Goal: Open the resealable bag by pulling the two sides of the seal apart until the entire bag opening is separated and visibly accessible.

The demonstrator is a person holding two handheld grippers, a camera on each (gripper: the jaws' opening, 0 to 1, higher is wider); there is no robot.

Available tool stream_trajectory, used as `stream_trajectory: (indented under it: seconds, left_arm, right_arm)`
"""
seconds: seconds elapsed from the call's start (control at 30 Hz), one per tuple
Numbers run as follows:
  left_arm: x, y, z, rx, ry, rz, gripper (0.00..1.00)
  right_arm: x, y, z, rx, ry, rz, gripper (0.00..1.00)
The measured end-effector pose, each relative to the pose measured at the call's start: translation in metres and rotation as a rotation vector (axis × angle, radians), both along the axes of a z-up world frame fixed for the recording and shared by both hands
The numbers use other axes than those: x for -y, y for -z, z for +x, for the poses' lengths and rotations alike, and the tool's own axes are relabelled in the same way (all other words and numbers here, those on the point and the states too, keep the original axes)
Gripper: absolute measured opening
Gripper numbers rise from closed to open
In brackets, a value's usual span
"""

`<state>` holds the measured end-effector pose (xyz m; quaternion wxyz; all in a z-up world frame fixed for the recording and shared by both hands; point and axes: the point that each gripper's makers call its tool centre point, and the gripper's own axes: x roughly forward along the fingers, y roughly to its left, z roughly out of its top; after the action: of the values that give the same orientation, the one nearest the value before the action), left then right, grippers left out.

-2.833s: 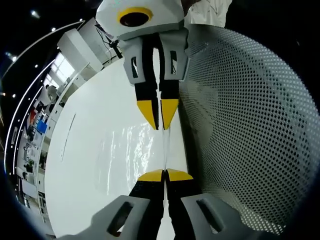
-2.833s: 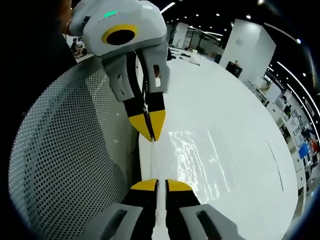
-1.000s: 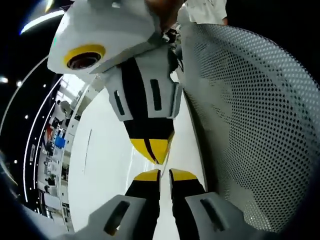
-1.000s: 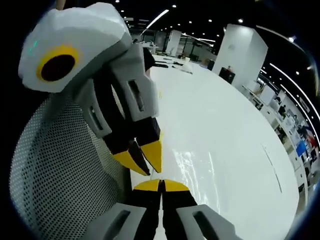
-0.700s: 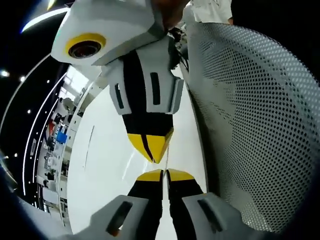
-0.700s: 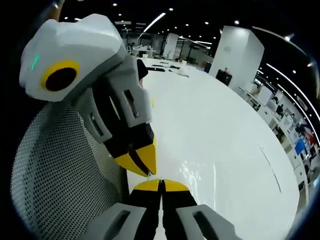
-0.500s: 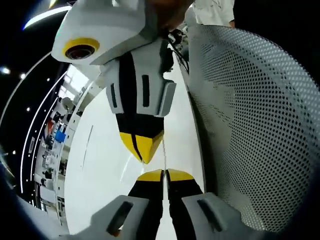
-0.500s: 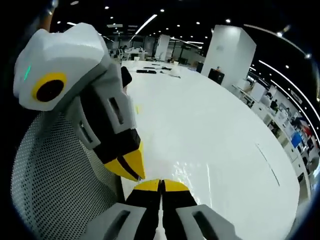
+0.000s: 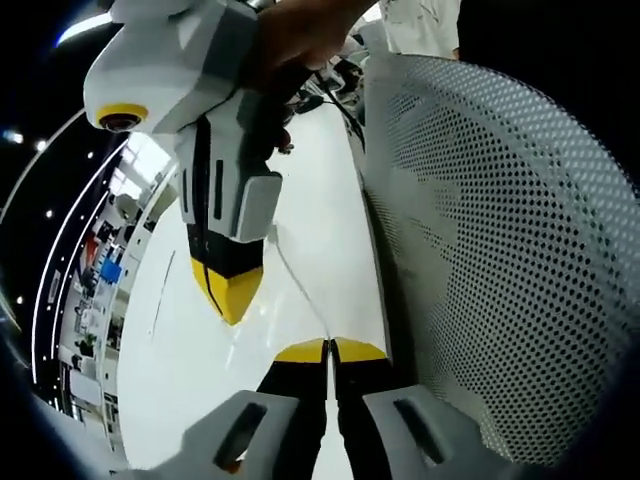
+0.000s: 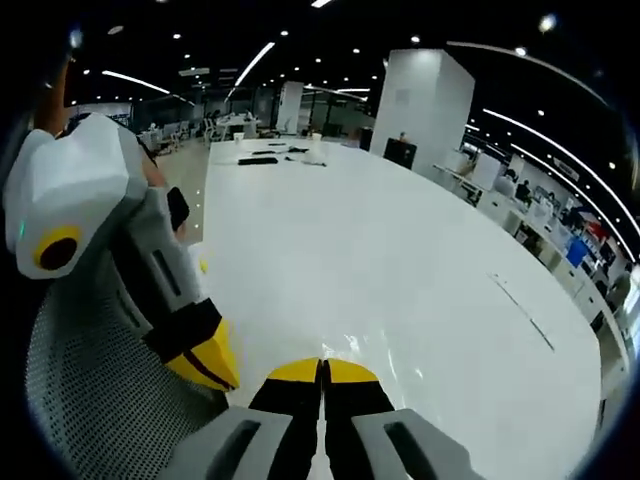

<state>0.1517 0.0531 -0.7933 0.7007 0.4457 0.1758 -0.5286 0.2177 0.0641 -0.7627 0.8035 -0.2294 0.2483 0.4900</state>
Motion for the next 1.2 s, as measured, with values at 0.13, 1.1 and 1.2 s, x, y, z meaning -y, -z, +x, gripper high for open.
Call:
stream_trajectory:
  seconds: [0.13,1.1,1.2]
  left_arm:
    - [0.001,0.001,-0.004,-0.019,-0.005,-0.012,0.00]
    - [-0.012,-0.019,0.020,-0.065,-0.174,-0.143,0.00]
    - [-0.011,-0.025,0.024,-0.064,-0.203,-0.180,0.00]
  right_arm:
    - [-0.002,-0.005,0.005,0.005,0.022,0.023,0.00]
    - [-0.012,-0.065,0.041,0.162,0.089,0.072,0.00]
    - [-0.014,-0.075,0.041,0.200,0.073,0.063,0.00]
